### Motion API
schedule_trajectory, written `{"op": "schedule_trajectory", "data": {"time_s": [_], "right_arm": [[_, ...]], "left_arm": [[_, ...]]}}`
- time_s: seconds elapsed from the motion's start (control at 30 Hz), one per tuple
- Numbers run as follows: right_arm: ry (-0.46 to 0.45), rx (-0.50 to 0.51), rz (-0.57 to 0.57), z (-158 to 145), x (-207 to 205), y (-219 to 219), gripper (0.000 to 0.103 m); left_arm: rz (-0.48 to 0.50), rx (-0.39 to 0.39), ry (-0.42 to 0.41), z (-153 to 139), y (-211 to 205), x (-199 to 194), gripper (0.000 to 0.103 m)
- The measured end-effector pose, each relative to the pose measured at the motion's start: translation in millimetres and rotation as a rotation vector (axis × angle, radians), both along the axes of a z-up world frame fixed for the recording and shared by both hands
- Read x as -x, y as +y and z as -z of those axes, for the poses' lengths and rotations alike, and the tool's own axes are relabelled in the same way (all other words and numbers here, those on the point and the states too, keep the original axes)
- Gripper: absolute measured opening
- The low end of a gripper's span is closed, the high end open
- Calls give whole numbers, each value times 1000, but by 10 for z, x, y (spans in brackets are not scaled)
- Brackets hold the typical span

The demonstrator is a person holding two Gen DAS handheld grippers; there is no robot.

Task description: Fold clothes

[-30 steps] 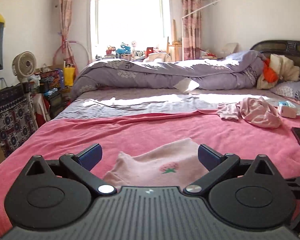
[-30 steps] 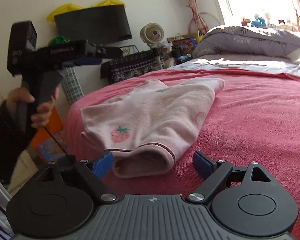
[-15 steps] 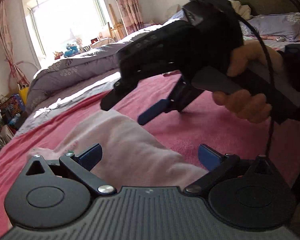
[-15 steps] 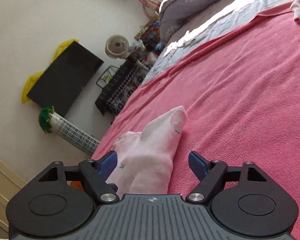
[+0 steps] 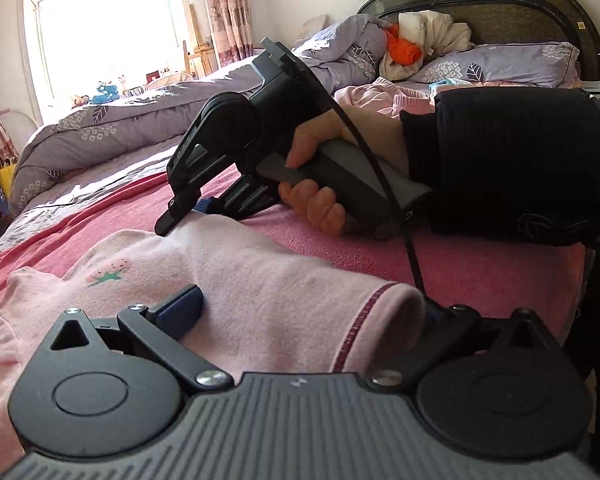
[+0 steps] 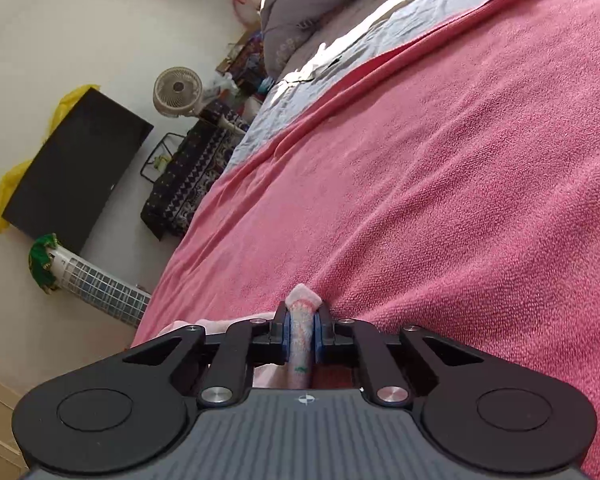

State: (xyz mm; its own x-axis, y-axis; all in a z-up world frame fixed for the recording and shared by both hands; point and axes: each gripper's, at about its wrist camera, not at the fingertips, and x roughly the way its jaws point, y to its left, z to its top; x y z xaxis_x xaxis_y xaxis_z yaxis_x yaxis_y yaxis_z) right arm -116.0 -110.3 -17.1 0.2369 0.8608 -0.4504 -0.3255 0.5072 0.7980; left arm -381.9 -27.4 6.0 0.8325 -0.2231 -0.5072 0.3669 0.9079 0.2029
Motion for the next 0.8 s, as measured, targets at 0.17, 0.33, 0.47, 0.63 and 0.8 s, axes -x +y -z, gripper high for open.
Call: {"op": "schedule_trajectory", "data": {"time_s": [0.17,0.33,0.47,0.63,0.8], "right_arm": [[96,-205,16,54,-96,-344,41],[37,-259,-79,-101,224,-704,72],[29,-259,-128,-126,542,-878,69],[-28,-188,-143,-180,890,-912,58],[-194,-19,-163,-304,1279,-861,38]], "left_arm": [[-49,-39,-23,-304,80,286,103],[-83,15,-104,-920,533,345,103],[-54,262,-47,-1325,908,74,103],[-178,220,65,-1090,923,-588,103],[-291,107,226,-310,846,-957,103]]}}
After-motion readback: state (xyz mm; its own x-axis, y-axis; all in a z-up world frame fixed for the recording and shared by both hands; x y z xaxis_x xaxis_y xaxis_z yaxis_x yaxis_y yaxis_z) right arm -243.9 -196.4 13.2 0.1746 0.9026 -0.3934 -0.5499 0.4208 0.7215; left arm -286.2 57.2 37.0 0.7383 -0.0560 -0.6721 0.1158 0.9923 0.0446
